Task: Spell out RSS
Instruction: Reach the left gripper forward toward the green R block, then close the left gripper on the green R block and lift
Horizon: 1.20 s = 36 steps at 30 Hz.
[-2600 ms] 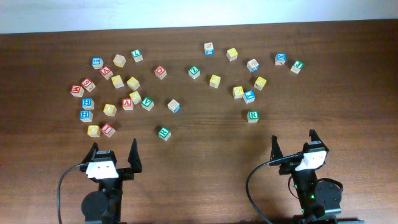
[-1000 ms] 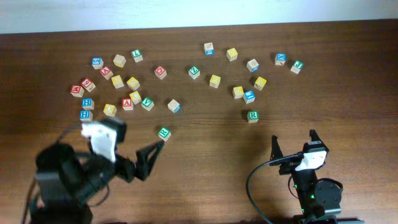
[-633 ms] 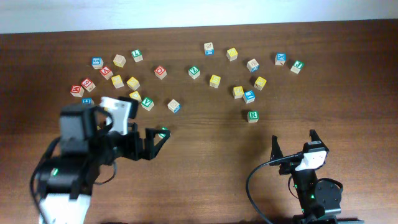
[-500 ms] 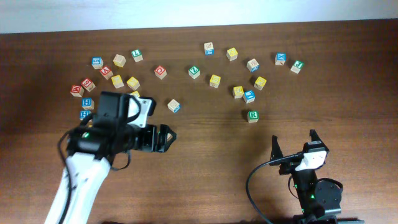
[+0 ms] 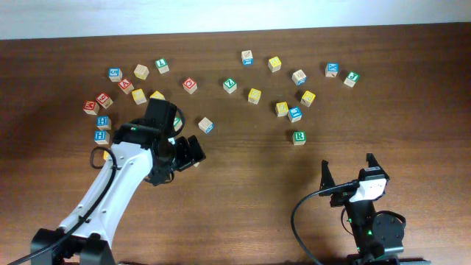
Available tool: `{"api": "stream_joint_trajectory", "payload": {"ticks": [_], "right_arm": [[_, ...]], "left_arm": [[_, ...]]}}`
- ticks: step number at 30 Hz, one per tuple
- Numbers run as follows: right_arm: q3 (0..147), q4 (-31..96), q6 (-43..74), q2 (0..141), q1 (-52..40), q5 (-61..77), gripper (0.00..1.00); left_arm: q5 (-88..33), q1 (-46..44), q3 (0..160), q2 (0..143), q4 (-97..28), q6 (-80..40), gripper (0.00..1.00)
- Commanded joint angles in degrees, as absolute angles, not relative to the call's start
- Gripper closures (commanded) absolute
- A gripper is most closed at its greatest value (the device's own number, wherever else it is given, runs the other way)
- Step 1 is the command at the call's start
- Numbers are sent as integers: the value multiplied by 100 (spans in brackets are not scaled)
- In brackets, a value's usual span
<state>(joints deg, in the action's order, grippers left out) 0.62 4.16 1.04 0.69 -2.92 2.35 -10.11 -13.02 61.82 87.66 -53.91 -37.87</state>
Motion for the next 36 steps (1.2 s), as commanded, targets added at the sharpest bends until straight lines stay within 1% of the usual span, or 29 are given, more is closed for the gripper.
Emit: {"api": "stream_joint_trajectory", "payload": {"ticks": [1, 4, 6, 8, 9, 10, 14, 15, 16, 18, 19, 21, 24, 25, 26, 29, 31, 32, 33, 34, 35, 36], "right_arm": [[32, 451, 84, 32, -255, 187, 2], [32, 451, 86, 32, -255, 187, 2], [32, 451, 86, 32, -255, 187, 2], [32, 451, 84, 32, -255, 187, 2], [32, 451, 84, 32, -255, 187, 2], [32, 451, 84, 32, -255, 187, 2], [32, 451, 84, 32, -255, 187, 2], [32, 451, 84, 32, -255, 187, 2], [32, 451, 84, 32, -255, 187, 2], [32, 451, 84, 32, -255, 187, 2], [32, 451, 84, 32, -255, 187, 2], [32, 451, 84, 32, -255, 187, 2], [32, 451, 84, 32, -255, 187, 2], [32, 451, 84, 32, -255, 187, 2], [32, 451, 84, 32, -255, 187, 2], [32, 451, 84, 32, -255, 187, 2], [32, 451, 84, 32, -255, 187, 2], [32, 451, 84, 32, -255, 187, 2], [32, 451, 84, 32, -255, 187, 2], [32, 451, 84, 32, -255, 187, 2], [32, 451, 84, 32, -255, 187, 2], [32, 451, 84, 32, -255, 187, 2]], "left_arm": [[-722, -1299, 6193, 8897, -5330, -4394, 1], [-631, -1369, 6191, 9133, -5321, -5046, 1], [-305, -1531, 6191, 9349, -5297, -5621, 1], [-283, -1693, 6191, 9579, -5179, -5850, 1], [-113, -1765, 6191, 9692, -5059, -5959, 3], [67, -1809, 6191, 9776, -4950, -6062, 7], [154, -1822, 6191, 10130, -4388, -6084, 14], [152, -1822, 6191, 10200, -4254, -6084, 21], [152, -1822, 6191, 10237, -4182, -6086, 26], [148, -1822, 6191, 10346, -4027, -6084, 28], [130, -1822, 6191, 10407, -3981, -6084, 32], [132, -1822, 6191, 10447, -3959, -6084, 46], [134, -1822, 6191, 10447, -3924, -6084, 48], [132, -1822, 6191, 10447, -3924, -6084, 58], [132, -1822, 6191, 10447, -3924, -6084, 63], [130, -1822, 6191, 10447, -3924, -6082, 64], [128, -1822, 6193, 10447, -3924, -6077, 70], [128, -1822, 6195, 10447, -3922, -5935, 69], [126, -1822, 6219, 10444, -3920, -5699, 71], [128, -1822, 6254, 10444, -3922, -5476, 78], [119, -1822, 6307, 10444, -3924, -5253, 79], [-5, -1822, 6368, 10444, -3924, -4984, 78]]}}
